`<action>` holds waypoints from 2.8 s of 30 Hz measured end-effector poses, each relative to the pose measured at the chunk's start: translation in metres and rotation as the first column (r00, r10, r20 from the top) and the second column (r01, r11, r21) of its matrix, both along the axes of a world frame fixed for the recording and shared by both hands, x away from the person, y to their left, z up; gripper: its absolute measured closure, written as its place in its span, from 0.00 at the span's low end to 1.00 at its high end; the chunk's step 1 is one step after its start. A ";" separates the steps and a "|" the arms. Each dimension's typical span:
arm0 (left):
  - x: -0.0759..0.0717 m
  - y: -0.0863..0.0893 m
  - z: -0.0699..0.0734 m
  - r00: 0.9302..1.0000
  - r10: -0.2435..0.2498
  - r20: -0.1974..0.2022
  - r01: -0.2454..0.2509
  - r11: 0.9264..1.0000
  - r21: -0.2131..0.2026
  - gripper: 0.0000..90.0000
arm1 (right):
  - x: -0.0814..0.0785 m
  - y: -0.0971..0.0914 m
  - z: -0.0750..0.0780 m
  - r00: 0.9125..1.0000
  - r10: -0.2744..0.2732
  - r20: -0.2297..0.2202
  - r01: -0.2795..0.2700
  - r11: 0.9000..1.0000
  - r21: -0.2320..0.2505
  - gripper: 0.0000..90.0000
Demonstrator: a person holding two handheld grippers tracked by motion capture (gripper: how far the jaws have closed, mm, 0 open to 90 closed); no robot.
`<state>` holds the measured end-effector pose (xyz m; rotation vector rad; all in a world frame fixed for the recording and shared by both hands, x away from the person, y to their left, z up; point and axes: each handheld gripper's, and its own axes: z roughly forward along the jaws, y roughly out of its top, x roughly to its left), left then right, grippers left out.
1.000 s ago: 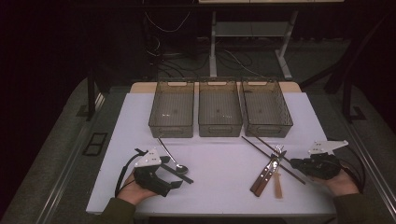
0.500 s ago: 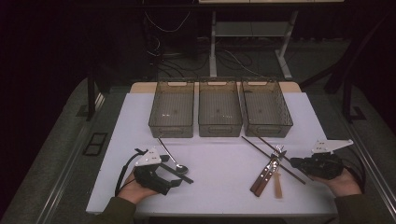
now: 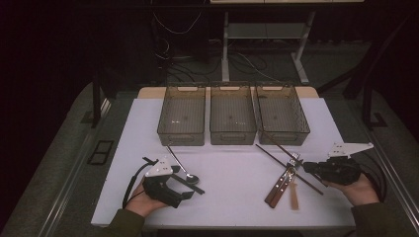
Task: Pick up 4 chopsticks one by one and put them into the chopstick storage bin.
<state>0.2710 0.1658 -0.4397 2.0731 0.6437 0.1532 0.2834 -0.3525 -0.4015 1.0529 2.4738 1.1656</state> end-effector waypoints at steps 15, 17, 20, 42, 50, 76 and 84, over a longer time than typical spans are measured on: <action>0.002 0.001 0.002 1.000 -0.002 -0.005 0.002 1.000 -0.027 0.00 | 0.014 0.022 0.012 1.000 -0.008 0.007 0.007 0.999 0.032 0.94; 0.002 0.000 0.002 1.000 0.001 -0.011 -0.001 1.000 -0.029 0.00 | 0.016 0.025 0.013 1.000 -0.006 0.006 0.006 0.999 0.032 0.94; 0.001 -0.001 0.002 1.000 -0.008 -0.007 0.008 1.000 -0.024 0.00 | 0.020 0.031 0.015 1.000 -0.003 0.008 0.002 0.999 0.034 0.94; -0.002 -0.002 0.002 1.000 -0.008 0.007 0.008 1.000 -0.024 0.00 | 0.045 0.069 0.019 1.000 0.027 0.012 -0.027 0.999 0.039 0.94; -0.002 -0.002 0.002 1.000 -0.005 0.005 0.005 1.000 -0.025 0.00 | 0.051 0.081 0.022 0.999 0.035 0.015 -0.035 0.998 0.050 0.94; -0.002 -0.001 0.003 1.000 0.003 0.008 -0.002 1.000 -0.028 0.00 | 0.079 0.125 0.034 1.000 0.021 0.014 -0.021 0.999 0.044 0.94; -0.003 -0.002 0.003 1.000 0.008 0.013 -0.007 1.000 -0.030 0.00 | 0.093 0.147 0.045 1.000 0.017 0.011 -0.017 0.999 0.029 0.94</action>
